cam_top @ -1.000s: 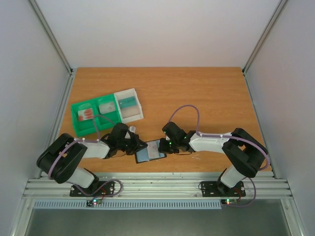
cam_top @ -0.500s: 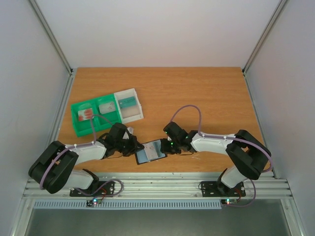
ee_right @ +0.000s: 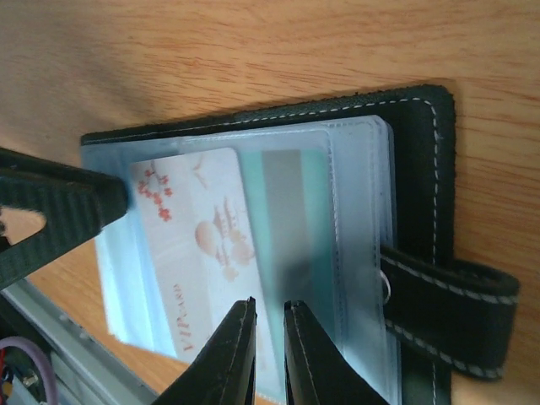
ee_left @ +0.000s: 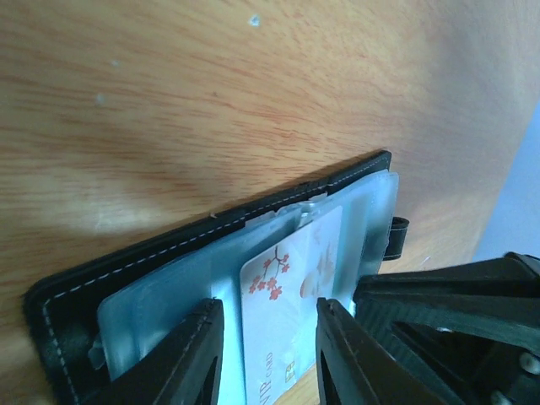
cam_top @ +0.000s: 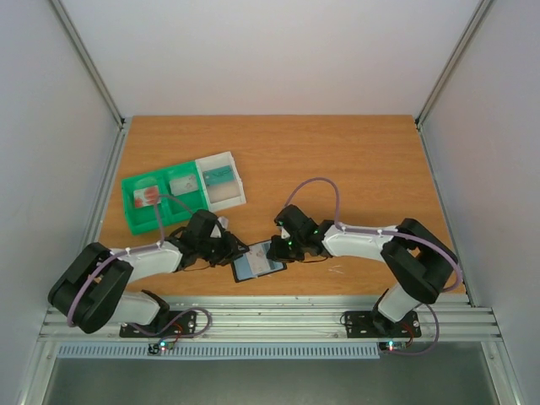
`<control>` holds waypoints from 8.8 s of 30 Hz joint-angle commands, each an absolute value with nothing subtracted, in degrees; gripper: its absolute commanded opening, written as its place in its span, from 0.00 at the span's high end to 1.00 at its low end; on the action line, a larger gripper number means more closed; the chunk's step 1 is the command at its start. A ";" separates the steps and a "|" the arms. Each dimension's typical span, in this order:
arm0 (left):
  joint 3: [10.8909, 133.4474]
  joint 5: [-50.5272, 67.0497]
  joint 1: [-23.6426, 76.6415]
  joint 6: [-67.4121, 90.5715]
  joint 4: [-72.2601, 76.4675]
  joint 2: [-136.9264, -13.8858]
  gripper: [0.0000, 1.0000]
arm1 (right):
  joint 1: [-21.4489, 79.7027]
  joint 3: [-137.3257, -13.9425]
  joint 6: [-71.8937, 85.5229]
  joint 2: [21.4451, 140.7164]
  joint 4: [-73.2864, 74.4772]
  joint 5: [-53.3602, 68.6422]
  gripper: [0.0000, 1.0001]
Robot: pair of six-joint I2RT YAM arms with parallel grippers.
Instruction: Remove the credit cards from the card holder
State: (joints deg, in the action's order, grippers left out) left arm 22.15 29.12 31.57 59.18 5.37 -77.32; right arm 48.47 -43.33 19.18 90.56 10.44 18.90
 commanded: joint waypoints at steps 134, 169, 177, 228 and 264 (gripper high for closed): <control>30.48 25.06 33.19 75.46 5.24 -31.98 0.63 | 48.52 -46.58 41.97 60.07 -11.91 17.27 0.99; 30.68 20.55 32.92 69.47 1.48 -35.20 0.99 | 48.38 -43.24 41.82 60.90 -11.32 16.83 0.79; 34.97 20.68 31.13 60.18 -8.46 -37.57 1.00 | 48.35 -42.41 34.37 54.26 0.96 17.03 0.28; 69.22 27.17 -12.06 24.28 -38.82 -87.34 0.99 | 48.34 -43.64 21.14 45.65 24.00 12.64 0.01; 72.00 27.95 -12.06 29.38 -28.47 -102.81 0.94 | 48.34 -45.75 19.92 42.71 32.21 6.49 0.01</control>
